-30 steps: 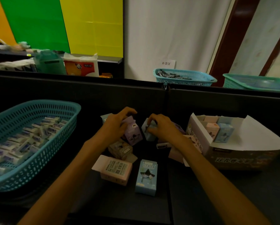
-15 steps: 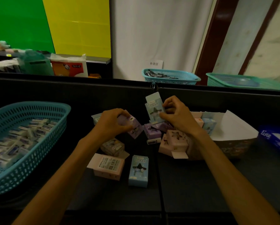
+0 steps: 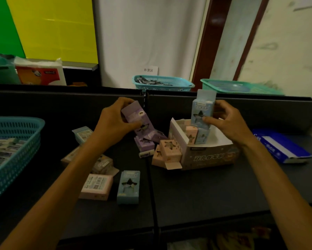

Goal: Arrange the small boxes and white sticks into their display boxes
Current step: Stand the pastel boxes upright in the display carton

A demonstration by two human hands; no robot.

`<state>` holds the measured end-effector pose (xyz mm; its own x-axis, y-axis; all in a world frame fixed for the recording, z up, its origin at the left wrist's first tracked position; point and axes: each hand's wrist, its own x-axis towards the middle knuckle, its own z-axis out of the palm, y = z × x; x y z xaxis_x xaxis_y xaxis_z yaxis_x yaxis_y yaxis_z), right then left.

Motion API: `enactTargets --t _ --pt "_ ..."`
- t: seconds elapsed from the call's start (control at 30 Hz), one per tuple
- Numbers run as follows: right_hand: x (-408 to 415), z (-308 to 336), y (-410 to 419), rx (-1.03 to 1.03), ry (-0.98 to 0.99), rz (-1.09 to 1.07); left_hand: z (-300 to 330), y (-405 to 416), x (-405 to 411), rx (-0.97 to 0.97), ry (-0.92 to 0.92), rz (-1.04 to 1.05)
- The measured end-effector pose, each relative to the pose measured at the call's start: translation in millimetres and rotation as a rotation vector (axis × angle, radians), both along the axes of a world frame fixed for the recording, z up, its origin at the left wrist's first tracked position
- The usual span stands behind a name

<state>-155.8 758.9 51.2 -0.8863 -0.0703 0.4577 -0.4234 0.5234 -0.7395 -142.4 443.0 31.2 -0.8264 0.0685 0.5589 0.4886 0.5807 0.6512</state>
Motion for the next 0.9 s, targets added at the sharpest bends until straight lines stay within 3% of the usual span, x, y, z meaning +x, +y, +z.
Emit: enactTargets --t 0.37,0.73,0.9 --pt "-41.8 -4.7 101.2 0.007 -0.062 -0.082 42.0 103.9 -21.9 0.055 0.078 -0.108" --pt "-100.4 -13.7 169.7 0.021 -0.162 0.156 34.5 217.7 -91.1 -0.118 -0.080 -0.107" --pt "-111.1 -16.6 191.8 0.028 -0.239 0.273 25.9 241.5 -115.6 -0.101 -0.155 -0.086"
